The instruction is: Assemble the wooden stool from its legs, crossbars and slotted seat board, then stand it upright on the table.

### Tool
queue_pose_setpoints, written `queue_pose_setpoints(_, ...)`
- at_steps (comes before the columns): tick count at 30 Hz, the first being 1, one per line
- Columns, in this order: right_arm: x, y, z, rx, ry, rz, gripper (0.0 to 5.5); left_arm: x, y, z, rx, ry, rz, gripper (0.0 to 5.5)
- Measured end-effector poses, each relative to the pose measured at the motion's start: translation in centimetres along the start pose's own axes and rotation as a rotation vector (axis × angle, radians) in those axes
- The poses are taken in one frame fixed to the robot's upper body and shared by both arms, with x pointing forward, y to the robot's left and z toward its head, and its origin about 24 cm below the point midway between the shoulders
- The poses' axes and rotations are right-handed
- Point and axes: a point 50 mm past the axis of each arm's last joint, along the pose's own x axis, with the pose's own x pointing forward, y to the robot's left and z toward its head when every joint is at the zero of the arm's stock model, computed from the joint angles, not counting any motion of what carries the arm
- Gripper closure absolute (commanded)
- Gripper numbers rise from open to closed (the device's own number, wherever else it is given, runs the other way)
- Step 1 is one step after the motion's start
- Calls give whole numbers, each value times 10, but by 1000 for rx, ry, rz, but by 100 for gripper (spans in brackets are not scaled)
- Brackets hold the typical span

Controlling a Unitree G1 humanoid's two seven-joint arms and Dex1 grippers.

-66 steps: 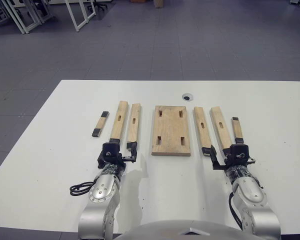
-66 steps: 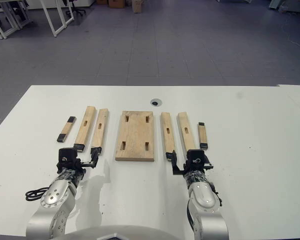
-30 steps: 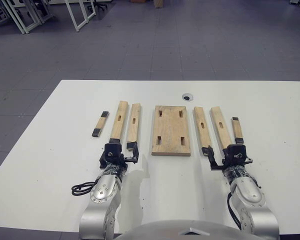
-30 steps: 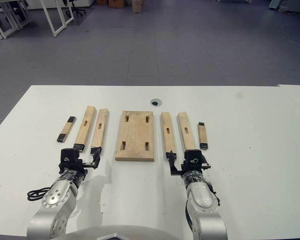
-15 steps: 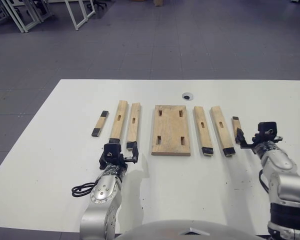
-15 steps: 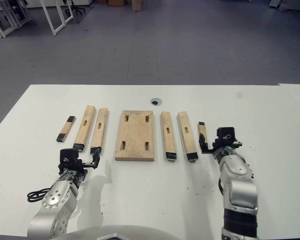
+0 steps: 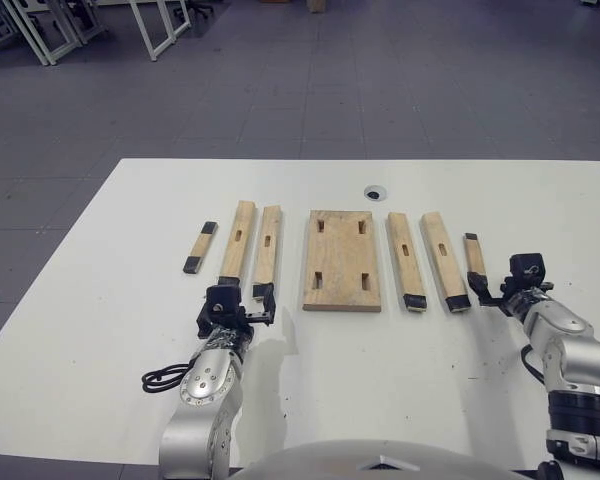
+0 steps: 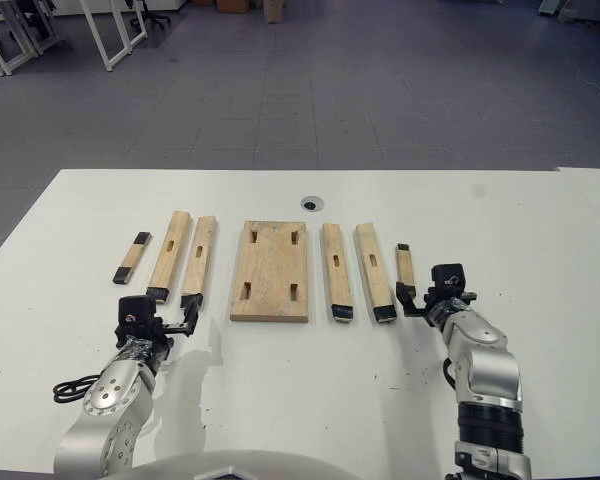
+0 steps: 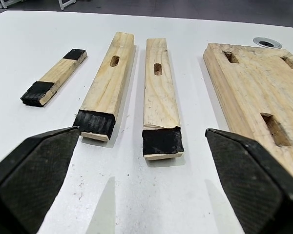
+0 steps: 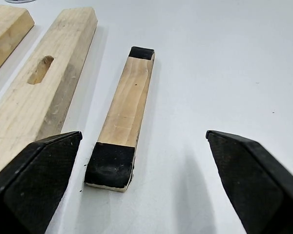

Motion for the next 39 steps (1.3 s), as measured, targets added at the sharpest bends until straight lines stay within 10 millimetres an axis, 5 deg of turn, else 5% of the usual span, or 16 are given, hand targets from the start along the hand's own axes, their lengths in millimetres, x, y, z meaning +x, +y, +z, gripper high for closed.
queue_pose_setpoints(5, 6, 0, -5, 9, 6, -5, 111, 0, -4, 0, 5, 0, -16, 79)
queue_pose_setpoints(22, 3, 20, -15, 58, 0, 20, 418, 0, -4, 3, 17, -3, -19, 79)
queue_pose_setpoints(30, 3, 29, -19, 136, -39, -28, 419, 8, 2, 6, 26, 5, -46, 79)
queue_pose_setpoints(35, 0, 13, -7, 93, -70, -117, 419, 18, 1, 22, 83, -77, -170, 79)
queue_pose_setpoints(39, -10, -4, 44, -92, -262, -236, 419, 33, -9, 64, 36, -196, -386, 79)
